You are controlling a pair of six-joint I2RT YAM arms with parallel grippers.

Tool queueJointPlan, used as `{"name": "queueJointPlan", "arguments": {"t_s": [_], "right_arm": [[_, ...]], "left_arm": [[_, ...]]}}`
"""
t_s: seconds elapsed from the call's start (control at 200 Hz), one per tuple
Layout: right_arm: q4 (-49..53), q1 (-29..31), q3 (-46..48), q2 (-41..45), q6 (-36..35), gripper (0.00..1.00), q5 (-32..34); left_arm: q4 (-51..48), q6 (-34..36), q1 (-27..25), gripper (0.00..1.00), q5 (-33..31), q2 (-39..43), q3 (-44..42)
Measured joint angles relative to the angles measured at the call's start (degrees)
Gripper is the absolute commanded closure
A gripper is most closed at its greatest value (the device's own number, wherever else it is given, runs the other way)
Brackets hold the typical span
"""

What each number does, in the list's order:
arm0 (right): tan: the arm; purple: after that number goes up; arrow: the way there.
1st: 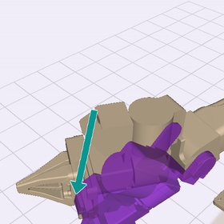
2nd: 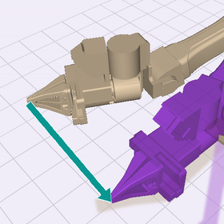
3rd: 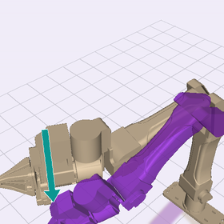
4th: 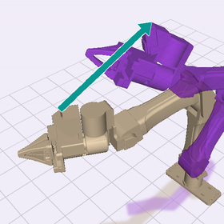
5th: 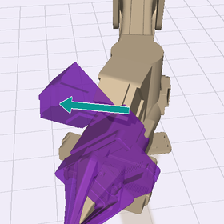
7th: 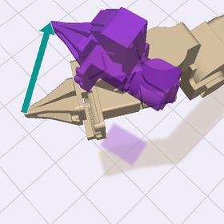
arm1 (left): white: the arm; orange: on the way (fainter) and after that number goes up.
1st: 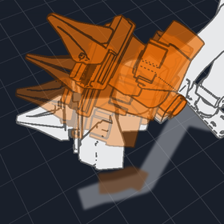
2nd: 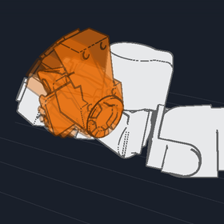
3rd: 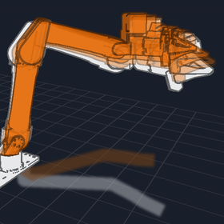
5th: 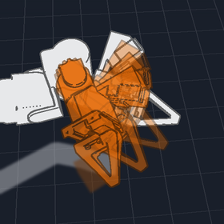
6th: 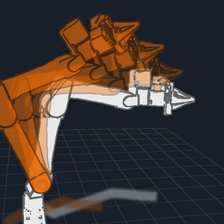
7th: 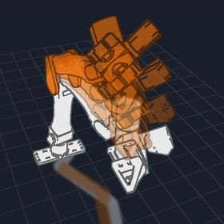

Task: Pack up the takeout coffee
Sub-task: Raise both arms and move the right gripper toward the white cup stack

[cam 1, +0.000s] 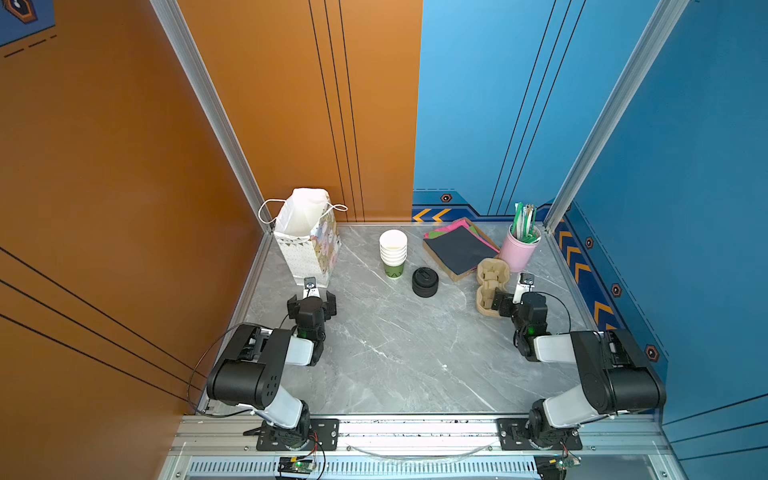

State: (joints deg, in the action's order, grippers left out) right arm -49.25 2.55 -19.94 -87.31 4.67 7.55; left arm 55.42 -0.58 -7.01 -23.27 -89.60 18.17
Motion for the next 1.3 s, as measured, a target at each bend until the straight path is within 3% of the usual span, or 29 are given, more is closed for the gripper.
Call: {"name": "queueJointPlan", "arguments": {"t_s": [1.066, 1.301], "right_arm": [[-1.84, -1.22, -0.46, -0.48, -0.46, 0.00, -1.53], [0.20, -1.16, -0.48, 1.42, -0.46, 0.00, -1.49]], "left_arm": [[1.77, 0.59, 2.62, 0.02, 1.25, -0.22, 1.46], [4.42, 1.73, -0.48, 0.02, 0.66, 0.81, -0.66]]}}
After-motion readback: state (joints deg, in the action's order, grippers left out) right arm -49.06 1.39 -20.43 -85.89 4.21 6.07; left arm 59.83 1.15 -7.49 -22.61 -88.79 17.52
